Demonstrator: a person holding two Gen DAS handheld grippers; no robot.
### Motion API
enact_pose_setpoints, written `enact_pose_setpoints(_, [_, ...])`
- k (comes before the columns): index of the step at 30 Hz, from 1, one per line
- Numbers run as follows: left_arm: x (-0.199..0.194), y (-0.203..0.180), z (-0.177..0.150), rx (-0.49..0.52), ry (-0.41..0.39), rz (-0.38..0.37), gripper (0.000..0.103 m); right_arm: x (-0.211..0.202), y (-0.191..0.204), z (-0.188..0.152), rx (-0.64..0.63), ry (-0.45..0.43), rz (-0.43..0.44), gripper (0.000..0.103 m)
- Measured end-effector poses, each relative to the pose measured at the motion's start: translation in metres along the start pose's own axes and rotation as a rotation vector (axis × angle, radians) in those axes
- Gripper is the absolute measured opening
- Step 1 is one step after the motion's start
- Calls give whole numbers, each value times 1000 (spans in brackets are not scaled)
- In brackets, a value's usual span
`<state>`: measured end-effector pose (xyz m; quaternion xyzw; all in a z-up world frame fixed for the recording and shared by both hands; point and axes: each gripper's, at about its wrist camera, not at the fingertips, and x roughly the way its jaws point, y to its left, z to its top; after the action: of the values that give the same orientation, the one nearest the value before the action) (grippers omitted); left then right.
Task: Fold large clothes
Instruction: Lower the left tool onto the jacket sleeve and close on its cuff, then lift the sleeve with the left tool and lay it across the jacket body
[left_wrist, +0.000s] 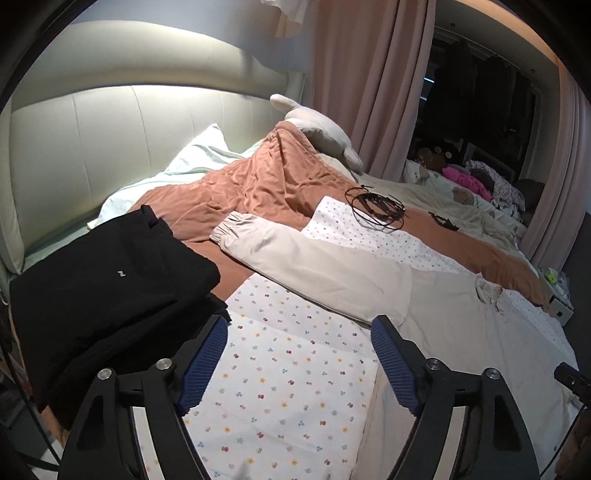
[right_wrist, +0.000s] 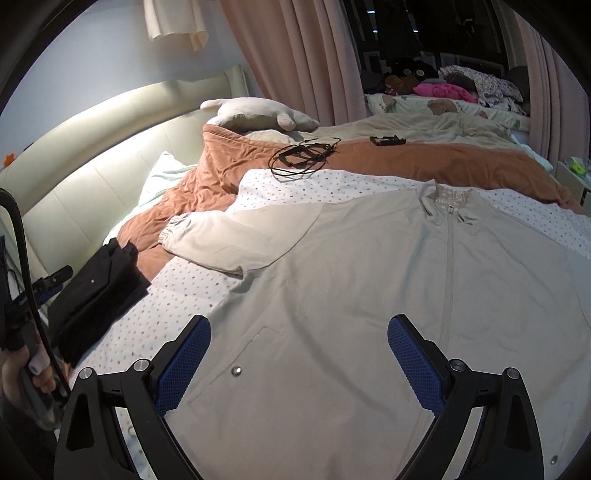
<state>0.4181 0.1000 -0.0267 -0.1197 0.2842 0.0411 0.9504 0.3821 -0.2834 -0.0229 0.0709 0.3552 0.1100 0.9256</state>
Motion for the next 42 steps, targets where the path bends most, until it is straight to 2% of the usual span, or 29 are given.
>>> enact_pose_setpoints(1, [8,-2,2,2,8,-1,76,7,0,2,8,9,2,82])
enact_pose_setpoints(4, [40,-9,9,12,40,-6,69,31,-7,7,37,35,-1,77])
enact_pose_setpoints(8, [82,-16,16,15,91,-9,63,61,-14,11,63,71,18,61])
enact_pose_setpoints(9, [92,-18,17,15,106,-9,59,69,-15,12,68,81,18,61])
enact_pose_setpoints(12, [124,-24,21,9,154,-30,58,90,-19,15,84,99,32,60])
enact_pose_setpoints(19, [193,-32,27,6,238,3,58,126,-28,23,106,124,47,59])
enact_pose_setpoints(21, [210,-30,28,-4,265,14,56,136,-31,24,114,134,52,53])
enact_pose_setpoints(22, [219,-29,29,-13,276,21,54,142,-32,23,119,147,56,45])
enact_pose_setpoints(23, [227,-27,29,-18,283,24,53,148,-34,23,126,159,59,41])
enact_pose_setpoints(25, [246,-24,29,-27,306,40,53,158,-37,21,137,176,58,40])
enact_pose_setpoints(29, [283,-8,25,-98,371,58,44,174,-39,19,152,195,61,40])
enact_pose_setpoints(35, [326,12,21,-190,451,92,44,191,-33,20,161,215,81,36])
enact_pose_setpoints(37, [331,18,22,-228,440,84,44,196,-31,20,172,222,91,35])
enact_pose_setpoints(38, [331,19,23,-235,432,87,40,198,-29,21,182,228,99,34])
enact_pose_setpoints(39, [333,21,25,-240,427,99,25,201,-28,21,193,234,107,32])
enact_pose_setpoints(41, [334,24,27,-264,420,108,6,207,-23,21,217,249,129,24])
enact_pose_setpoints(42, [332,26,29,-282,405,91,4,209,-20,21,225,254,140,23])
